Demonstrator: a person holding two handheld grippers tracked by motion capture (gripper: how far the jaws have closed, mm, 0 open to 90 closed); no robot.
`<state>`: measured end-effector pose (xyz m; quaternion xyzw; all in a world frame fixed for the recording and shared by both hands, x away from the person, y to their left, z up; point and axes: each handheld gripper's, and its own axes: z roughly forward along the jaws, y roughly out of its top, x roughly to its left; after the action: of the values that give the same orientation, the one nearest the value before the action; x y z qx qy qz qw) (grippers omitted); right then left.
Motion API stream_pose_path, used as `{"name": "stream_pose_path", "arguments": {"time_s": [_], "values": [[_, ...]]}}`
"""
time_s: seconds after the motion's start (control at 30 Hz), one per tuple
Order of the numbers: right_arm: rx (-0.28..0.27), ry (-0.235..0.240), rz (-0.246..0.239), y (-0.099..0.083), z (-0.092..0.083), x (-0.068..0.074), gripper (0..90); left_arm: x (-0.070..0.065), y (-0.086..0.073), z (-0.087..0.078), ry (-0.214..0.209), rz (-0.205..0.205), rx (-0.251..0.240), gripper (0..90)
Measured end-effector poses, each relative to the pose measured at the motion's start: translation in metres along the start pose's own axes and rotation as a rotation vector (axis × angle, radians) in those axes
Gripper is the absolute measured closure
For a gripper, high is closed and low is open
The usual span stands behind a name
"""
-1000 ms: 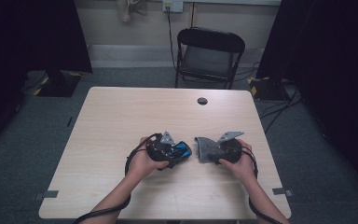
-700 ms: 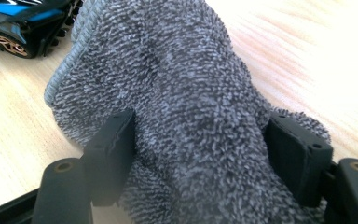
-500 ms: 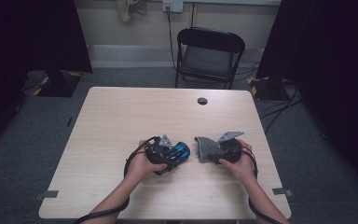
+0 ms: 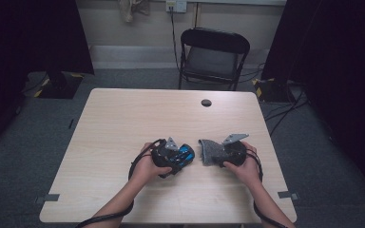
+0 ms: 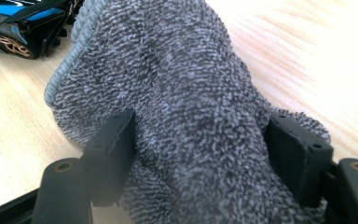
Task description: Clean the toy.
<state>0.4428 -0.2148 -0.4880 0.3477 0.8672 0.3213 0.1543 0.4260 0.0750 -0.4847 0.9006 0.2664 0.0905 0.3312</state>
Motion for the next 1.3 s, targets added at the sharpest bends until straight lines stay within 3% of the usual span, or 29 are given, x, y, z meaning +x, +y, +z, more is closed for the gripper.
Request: {"name": "stream_pose_path", "arguments": {"time_s": [0.2, 0.57, 0.83, 0.97, 1.1, 1.17, 1.3], "values": [[0.0, 0.0, 0.0, 0.0, 0.0, 0.0, 28.7, 0.0, 0.004, 0.006, -0.001, -0.013, -0.006, 21.0], [-0.001, -0.002, 0.002, 0.0, 0.0, 0.0, 28.8, -0.002, 0.001, 0.007, 0.016, -0.023, -0.022, 25.9], [0.0, 0.001, 0.001, 0.0, 0.001, -0.001, 28.8, 0.001, 0.0, 0.001, -0.008, -0.045, -0.035, 26.0], [-0.001, 0.0, 0.001, 0.0, 0.001, 0.0, 28.8, 0.0, 0.0, 0.004, -0.006, -0.029, -0.027, 26.0], [-0.002, 0.0, 0.003, 0.0, 0.0, -0.001, 28.8, 0.0, 0.001, 0.004, -0.005, -0.041, -0.029, 25.9], [0.0, 0.0, 0.001, 0.0, 0.001, -0.001, 28.8, -0.002, 0.005, 0.004, 0.011, -0.005, -0.037, 26.6], [-0.001, 0.001, 0.002, 0.0, 0.001, -0.001, 28.8, -0.003, 0.012, 0.009, 0.038, -0.022, -0.05, 15.5]]}}
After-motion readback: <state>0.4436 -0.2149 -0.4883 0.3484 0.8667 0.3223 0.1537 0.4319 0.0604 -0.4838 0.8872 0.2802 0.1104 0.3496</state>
